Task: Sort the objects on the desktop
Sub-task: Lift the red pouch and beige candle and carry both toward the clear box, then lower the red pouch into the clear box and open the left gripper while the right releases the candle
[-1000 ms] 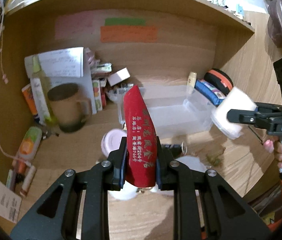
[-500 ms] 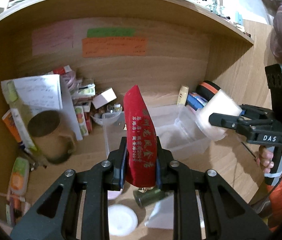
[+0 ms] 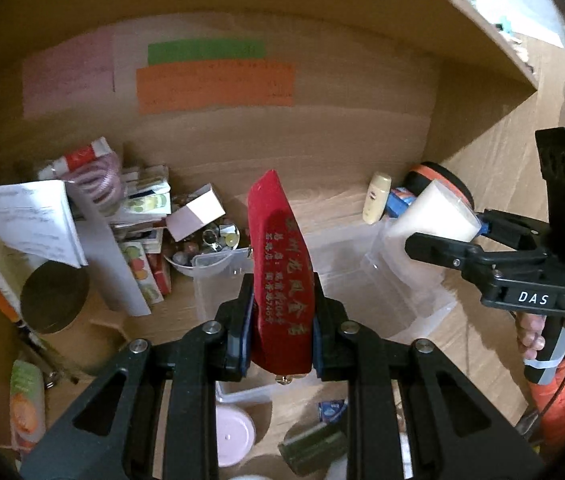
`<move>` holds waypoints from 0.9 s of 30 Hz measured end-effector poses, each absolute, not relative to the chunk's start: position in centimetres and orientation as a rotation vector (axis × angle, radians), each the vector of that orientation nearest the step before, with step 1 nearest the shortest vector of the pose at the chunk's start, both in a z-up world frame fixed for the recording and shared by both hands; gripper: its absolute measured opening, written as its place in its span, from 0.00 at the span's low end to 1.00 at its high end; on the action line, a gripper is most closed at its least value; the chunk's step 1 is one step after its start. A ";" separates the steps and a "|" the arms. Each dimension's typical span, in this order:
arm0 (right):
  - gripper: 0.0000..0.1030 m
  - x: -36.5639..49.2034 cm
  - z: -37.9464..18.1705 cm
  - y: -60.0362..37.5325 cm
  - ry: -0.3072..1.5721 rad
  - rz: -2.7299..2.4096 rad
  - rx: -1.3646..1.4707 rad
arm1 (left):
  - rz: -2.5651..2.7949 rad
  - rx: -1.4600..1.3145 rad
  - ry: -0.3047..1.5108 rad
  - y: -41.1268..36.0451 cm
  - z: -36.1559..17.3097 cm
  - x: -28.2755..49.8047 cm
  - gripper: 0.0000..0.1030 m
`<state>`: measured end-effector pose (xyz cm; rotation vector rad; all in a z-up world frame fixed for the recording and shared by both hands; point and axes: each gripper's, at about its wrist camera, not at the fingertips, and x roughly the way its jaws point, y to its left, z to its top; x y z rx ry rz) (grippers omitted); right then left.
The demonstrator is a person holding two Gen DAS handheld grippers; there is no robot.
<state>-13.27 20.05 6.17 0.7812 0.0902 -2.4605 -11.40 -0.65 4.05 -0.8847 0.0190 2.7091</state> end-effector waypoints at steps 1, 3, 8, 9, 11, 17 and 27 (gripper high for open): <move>0.54 -13.6 6.0 20.0 0.095 -2.462 0.787 | 2.702 -0.896 0.017 -0.6 3.8 -11.9 0.22; 0.54 -14.4 5.6 19.8 0.102 -2.461 0.805 | 2.694 -0.919 0.018 -0.5 3.3 -13.0 0.22; 0.54 -16.3 4.6 19.5 0.107 -2.451 0.850 | 2.670 -0.991 0.020 -0.3 1.6 -15.6 0.22; 0.54 -16.7 4.3 19.4 0.113 -2.448 0.860 | 2.669 -1.003 0.023 -0.3 1.3 -16.0 0.22; 0.54 -17.3 3.8 19.1 0.130 -2.444 0.879 | 2.656 -1.032 0.018 -0.4 0.6 -17.1 0.22; 0.54 -19.3 2.2 18.5 0.183 -2.418 0.947 | 2.617 -1.117 0.038 0.0 -1.5 -19.6 0.22; 0.54 -21.8 -0.9 16.6 0.344 -2.351 1.081 | 2.527 -1.261 0.088 0.4 -4.4 -21.5 0.22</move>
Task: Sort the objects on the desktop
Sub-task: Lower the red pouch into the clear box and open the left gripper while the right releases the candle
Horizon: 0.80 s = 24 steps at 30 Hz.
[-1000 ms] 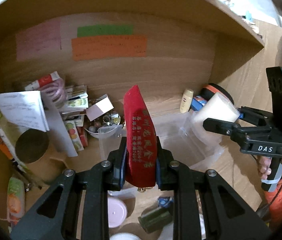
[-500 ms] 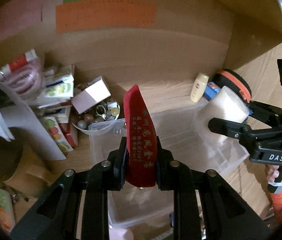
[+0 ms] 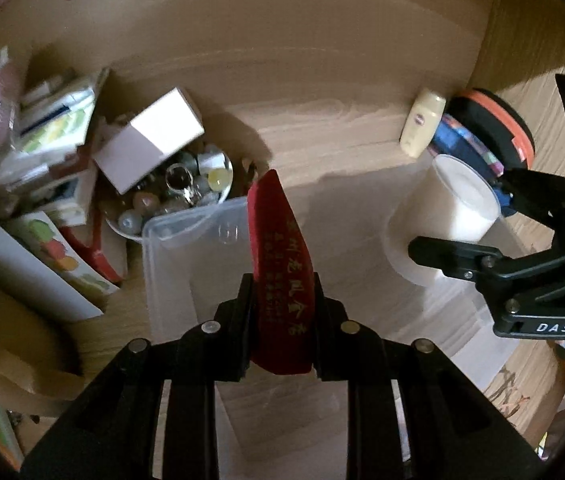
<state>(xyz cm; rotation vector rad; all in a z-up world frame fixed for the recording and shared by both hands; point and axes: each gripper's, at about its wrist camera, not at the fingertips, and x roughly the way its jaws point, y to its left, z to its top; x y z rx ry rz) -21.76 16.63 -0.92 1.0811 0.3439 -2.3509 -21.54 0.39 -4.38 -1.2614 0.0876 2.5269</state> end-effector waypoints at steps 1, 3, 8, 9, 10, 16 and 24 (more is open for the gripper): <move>0.54 -21.9 -1.1 16.6 0.349 -2.347 1.094 | 2.521 -1.270 0.090 0.4 -4.5 -21.6 0.22; 0.54 -22.1 -1.4 16.5 0.360 -2.338 1.112 | 2.527 -1.274 0.123 0.6 -4.7 -21.7 0.22; 0.49 -22.0 -1.0 15.9 0.469 -2.340 1.111 | 2.520 -1.282 0.206 1.1 -4.8 -21.6 0.23; 0.48 -22.0 -0.9 15.7 0.490 -2.339 1.113 | 2.521 -1.281 0.219 1.1 -5.0 -21.6 0.23; 0.48 -21.9 -0.9 15.5 0.522 -2.334 1.112 | 2.522 -1.278 0.236 1.2 -5.0 -21.6 0.23; 0.49 -21.9 -1.4 14.5 0.617 -2.323 1.128 | 2.516 -1.279 0.262 1.6 -5.4 -21.6 0.35; 0.53 -21.7 -2.0 14.2 0.658 -2.310 1.186 | 2.514 -1.270 0.319 2.7 -5.8 -21.5 0.53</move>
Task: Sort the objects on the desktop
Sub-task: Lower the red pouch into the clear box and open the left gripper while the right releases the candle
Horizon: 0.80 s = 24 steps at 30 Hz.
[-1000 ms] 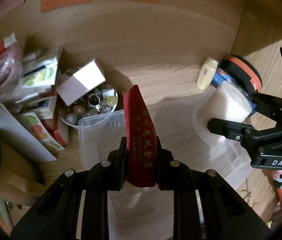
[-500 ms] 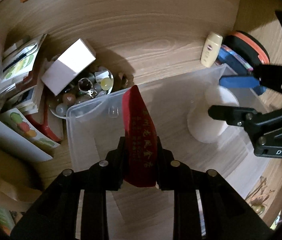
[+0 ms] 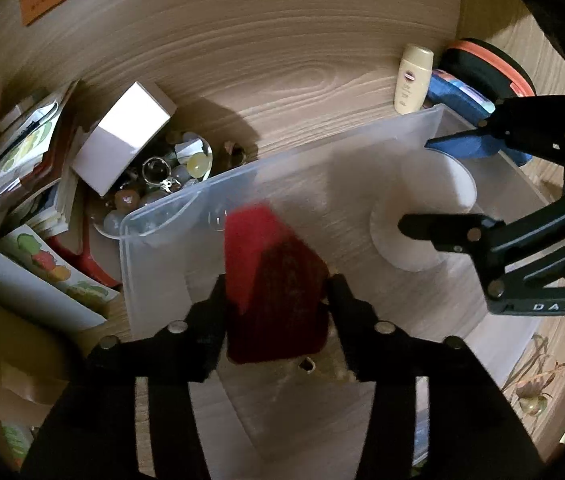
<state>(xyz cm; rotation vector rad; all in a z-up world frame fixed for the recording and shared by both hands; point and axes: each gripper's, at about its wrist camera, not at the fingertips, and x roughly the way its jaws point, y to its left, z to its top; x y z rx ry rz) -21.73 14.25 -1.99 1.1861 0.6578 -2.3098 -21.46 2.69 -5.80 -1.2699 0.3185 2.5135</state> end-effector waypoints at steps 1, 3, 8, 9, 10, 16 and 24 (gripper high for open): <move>0.55 -21.7 -2.1 14.2 0.654 -2.306 1.196 | 2.515 -1.269 0.313 2.7 -5.8 -21.4 0.55; 0.66 -21.8 -2.3 14.3 0.637 -2.294 1.229 | 2.517 -1.267 0.306 2.8 -5.7 -21.3 0.61; 0.74 -21.1 -1.8 14.5 0.617 -2.321 1.236 | 2.545 -1.268 0.330 3.0 -5.8 -21.0 0.64; 0.75 -21.0 -1.7 14.5 0.618 -2.328 1.235 | 2.552 -1.265 0.332 3.0 -5.7 -20.9 0.68; 0.75 -20.8 -1.5 14.5 0.619 -2.332 1.234 | 2.558 -1.259 0.331 3.0 -5.5 -20.8 0.69; 0.75 -19.4 -0.3 15.0 0.626 -2.364 1.200 | 2.614 -1.237 0.315 2.2 -4.4 -20.2 0.75; 0.76 -18.0 1.1 15.3 0.640 -2.409 1.129 | 2.655 -1.179 0.311 1.7 -2.9 -18.6 0.85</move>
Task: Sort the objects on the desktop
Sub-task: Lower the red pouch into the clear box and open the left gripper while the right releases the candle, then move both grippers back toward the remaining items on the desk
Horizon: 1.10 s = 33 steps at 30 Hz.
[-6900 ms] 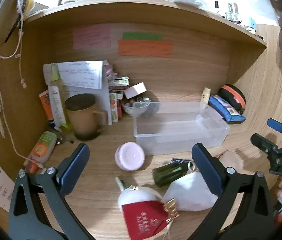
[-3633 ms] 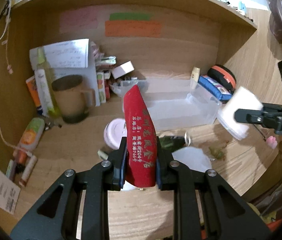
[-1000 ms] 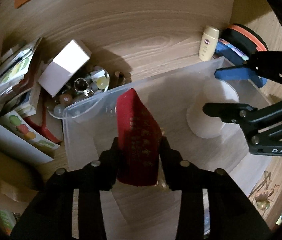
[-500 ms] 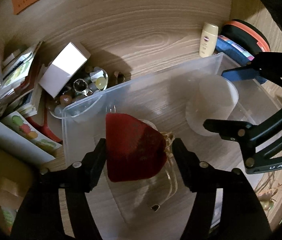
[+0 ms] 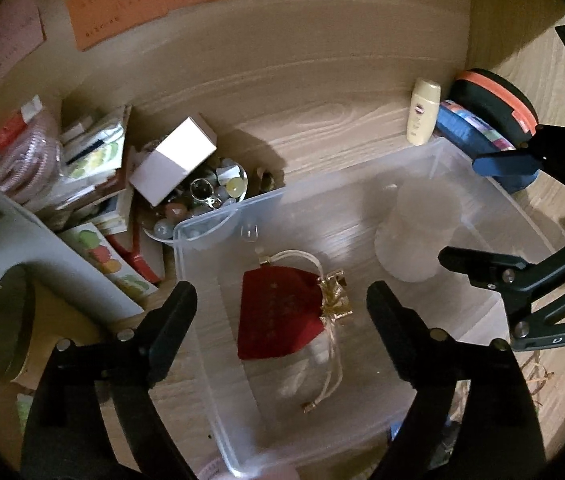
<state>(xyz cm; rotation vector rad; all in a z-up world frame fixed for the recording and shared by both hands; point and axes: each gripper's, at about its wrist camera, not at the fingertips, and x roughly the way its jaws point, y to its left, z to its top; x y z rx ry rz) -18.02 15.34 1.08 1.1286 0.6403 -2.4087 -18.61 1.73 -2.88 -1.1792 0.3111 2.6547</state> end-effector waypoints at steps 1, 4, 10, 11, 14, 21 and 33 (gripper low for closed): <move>0.76 -18.0 1.1 15.6 0.640 -2.410 1.122 | 2.660 -1.174 0.317 1.8 -2.7 -18.4 0.85; 0.76 -17.2 1.6 15.8 0.646 -2.423 1.098 | 2.673 -1.157 0.325 1.8 -2.2 -17.5 0.86; 0.76 -15.3 2.5 15.9 0.659 -2.443 1.052 | 2.703 -1.113 0.337 1.6 -1.2 -15.7 0.89; 0.76 -14.9 2.7 16.0 0.660 -2.449 1.042 | 2.709 -1.105 0.334 1.6 -1.0 -15.4 0.89; 0.76 -13.7 3.4 16.2 0.645 -2.459 1.014 | 2.731 -1.075 0.325 1.3 -0.3 -14.3 0.90; 0.76 -11.2 4.4 17.5 0.600 -2.483 0.944 | 2.791 -0.985 0.278 0.4 1.3 -11.2 0.94; 0.87 -7.2 5.3 19.8 0.490 -2.526 0.847 | 2.896 -0.911 0.156 -2.0 2.3 -6.8 0.97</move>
